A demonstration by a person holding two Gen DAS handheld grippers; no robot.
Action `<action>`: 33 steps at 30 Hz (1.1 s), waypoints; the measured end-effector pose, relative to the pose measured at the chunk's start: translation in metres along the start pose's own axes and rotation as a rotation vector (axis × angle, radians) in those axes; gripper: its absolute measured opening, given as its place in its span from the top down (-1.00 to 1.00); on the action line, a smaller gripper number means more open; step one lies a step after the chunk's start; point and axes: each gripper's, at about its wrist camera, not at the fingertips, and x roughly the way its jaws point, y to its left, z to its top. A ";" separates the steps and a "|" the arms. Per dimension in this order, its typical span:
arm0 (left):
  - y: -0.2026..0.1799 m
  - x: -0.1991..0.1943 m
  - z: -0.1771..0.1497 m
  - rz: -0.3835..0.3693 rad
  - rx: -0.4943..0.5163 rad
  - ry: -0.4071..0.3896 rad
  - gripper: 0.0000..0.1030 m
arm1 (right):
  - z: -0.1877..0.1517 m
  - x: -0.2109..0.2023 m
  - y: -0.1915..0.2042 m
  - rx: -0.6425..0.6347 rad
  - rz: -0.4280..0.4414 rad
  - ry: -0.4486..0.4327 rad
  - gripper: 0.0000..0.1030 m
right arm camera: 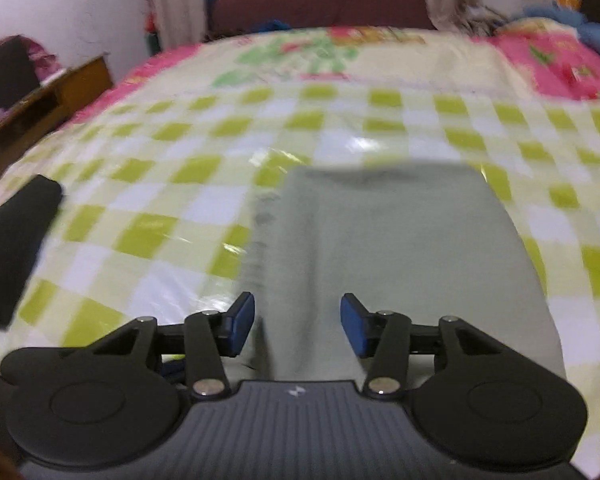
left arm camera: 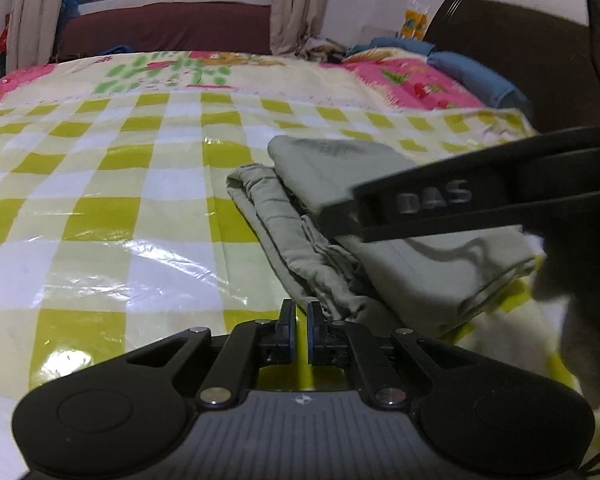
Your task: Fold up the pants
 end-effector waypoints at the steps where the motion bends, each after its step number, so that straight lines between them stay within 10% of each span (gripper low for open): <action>1: 0.000 -0.002 0.000 -0.011 -0.001 -0.006 0.59 | 0.002 0.005 0.007 -0.041 -0.024 -0.004 0.04; 5: -0.008 -0.018 -0.002 -0.004 0.054 -0.066 0.37 | 0.014 0.041 0.002 -0.026 -0.087 0.096 0.17; 7: -0.010 -0.021 -0.002 -0.003 0.061 -0.081 0.33 | 0.019 0.046 -0.011 0.054 -0.029 0.129 0.78; 9: -0.009 -0.020 -0.002 -0.018 0.056 -0.086 0.33 | 0.026 0.038 -0.019 0.134 0.011 0.127 0.89; 16: -0.005 -0.018 -0.002 -0.037 0.050 -0.089 0.32 | 0.054 0.018 -0.007 0.242 0.121 0.037 0.89; 20: -0.004 -0.015 -0.005 -0.025 0.058 -0.064 0.32 | 0.034 0.061 0.015 0.114 0.075 0.195 0.74; 27: -0.007 -0.015 -0.006 -0.017 0.075 -0.069 0.32 | 0.030 0.018 0.014 -0.025 0.042 0.117 0.25; 33: -0.011 -0.038 0.004 0.029 0.061 -0.156 0.31 | 0.009 -0.032 -0.035 0.134 0.084 -0.019 0.16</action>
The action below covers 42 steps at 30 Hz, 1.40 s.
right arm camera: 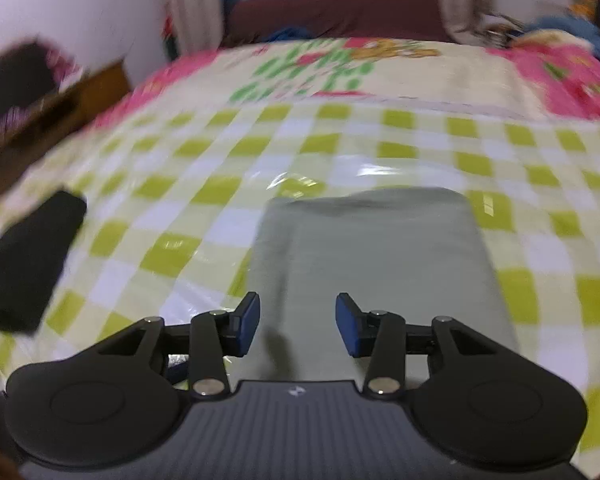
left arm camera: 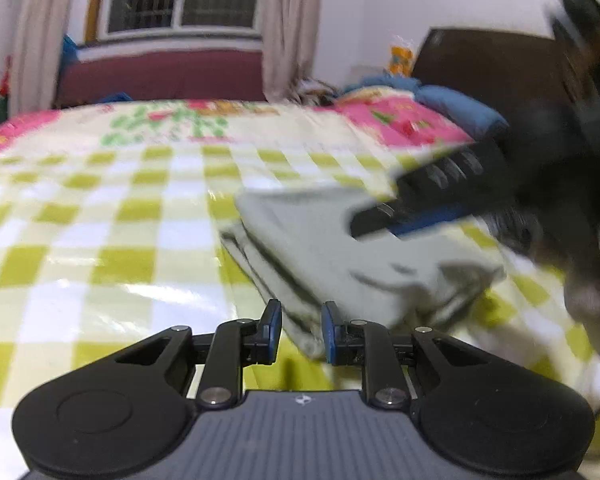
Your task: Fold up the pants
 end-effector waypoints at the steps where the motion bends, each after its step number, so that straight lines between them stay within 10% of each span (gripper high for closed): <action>1: -0.003 -0.004 0.006 -0.008 0.004 -0.022 0.31 | -0.001 -0.005 -0.006 0.012 -0.005 -0.031 0.16; 7: -0.024 0.029 0.040 -0.028 0.080 -0.031 0.12 | 0.000 -0.004 -0.048 0.112 -0.051 -0.086 0.16; 13: -0.012 0.104 0.031 0.084 0.126 0.205 0.06 | -0.020 0.029 -0.086 0.201 -0.082 0.072 0.17; 18: -0.019 0.074 0.034 0.124 0.129 0.182 0.06 | -0.027 -0.015 -0.072 0.179 -0.061 -0.055 0.02; 21: -0.027 0.062 0.030 0.139 0.122 0.242 0.03 | -0.046 -0.007 -0.071 0.192 -0.056 0.025 -0.16; 31: -0.072 -0.006 0.027 0.154 0.158 0.188 0.03 | -0.062 -0.083 -0.035 0.129 -0.069 -0.134 -0.13; 42: -0.092 -0.050 -0.001 0.203 0.183 0.134 -0.35 | -0.125 -0.105 -0.017 0.171 -0.065 -0.090 -0.13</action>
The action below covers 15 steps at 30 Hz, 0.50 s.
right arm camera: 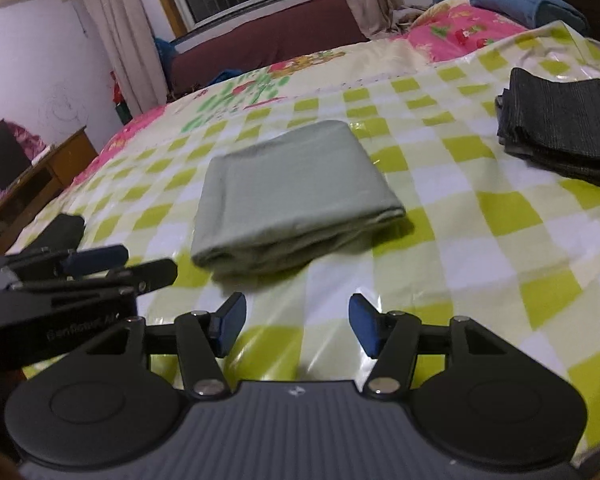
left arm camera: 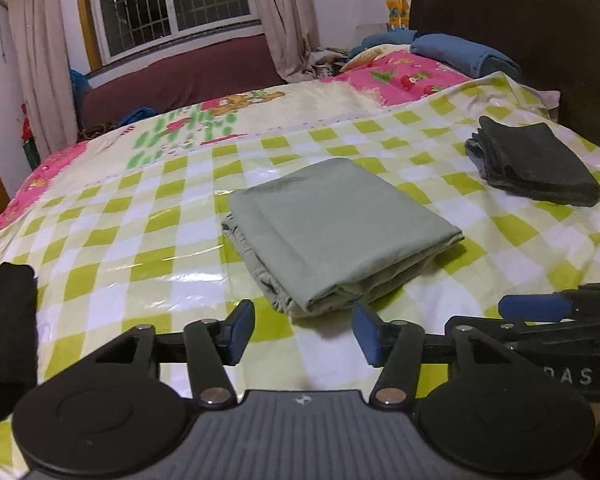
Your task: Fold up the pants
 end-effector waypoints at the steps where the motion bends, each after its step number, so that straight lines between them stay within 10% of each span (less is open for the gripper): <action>1: -0.001 -0.001 -0.002 0.006 0.000 -0.001 -0.36 | -0.002 -0.002 0.003 -0.010 0.004 -0.006 -0.13; 15: -0.006 0.003 -0.021 0.038 -0.014 0.024 -0.74 | -0.009 -0.002 -0.002 0.012 0.009 -0.021 -0.14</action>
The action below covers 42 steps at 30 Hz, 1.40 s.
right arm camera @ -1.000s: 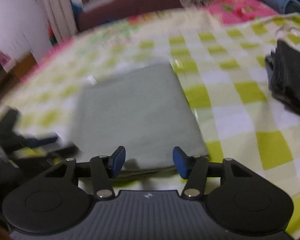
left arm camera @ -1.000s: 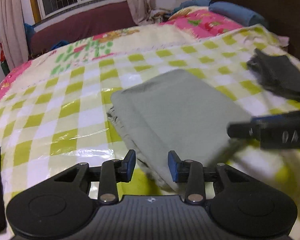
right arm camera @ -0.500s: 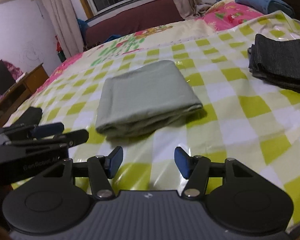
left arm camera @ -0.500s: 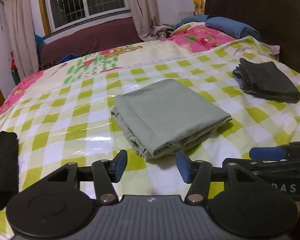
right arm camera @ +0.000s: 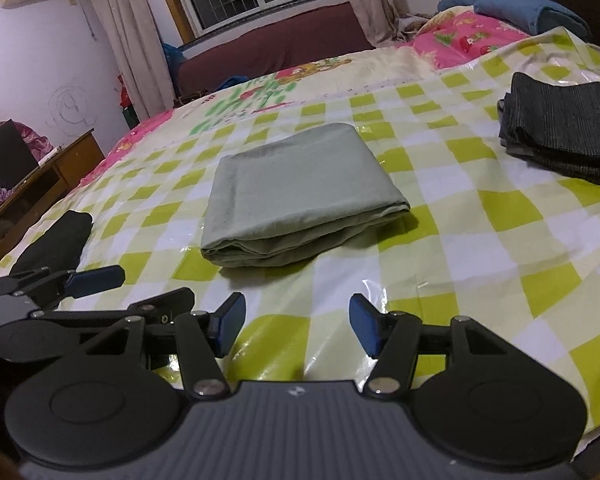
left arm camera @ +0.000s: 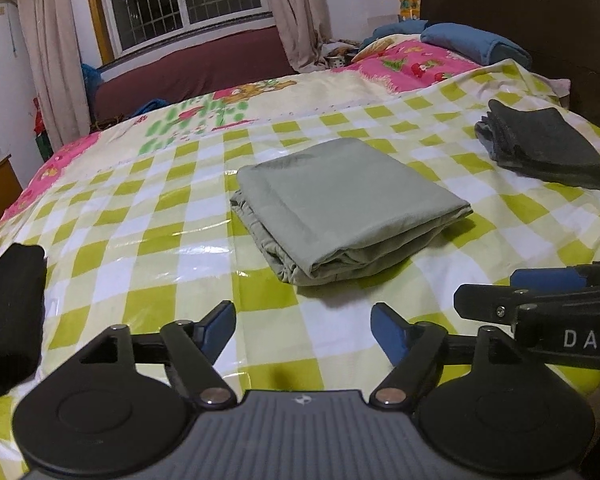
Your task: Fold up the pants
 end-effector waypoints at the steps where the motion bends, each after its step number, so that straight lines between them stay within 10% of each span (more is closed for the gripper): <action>1: 0.000 0.001 -0.001 -0.001 -0.006 0.001 -0.75 | 0.000 0.000 0.000 0.003 0.001 0.003 -0.14; 42: 0.008 0.013 -0.019 0.069 -0.051 0.036 -1.00 | -0.009 0.016 0.001 -0.053 -0.100 0.110 -0.17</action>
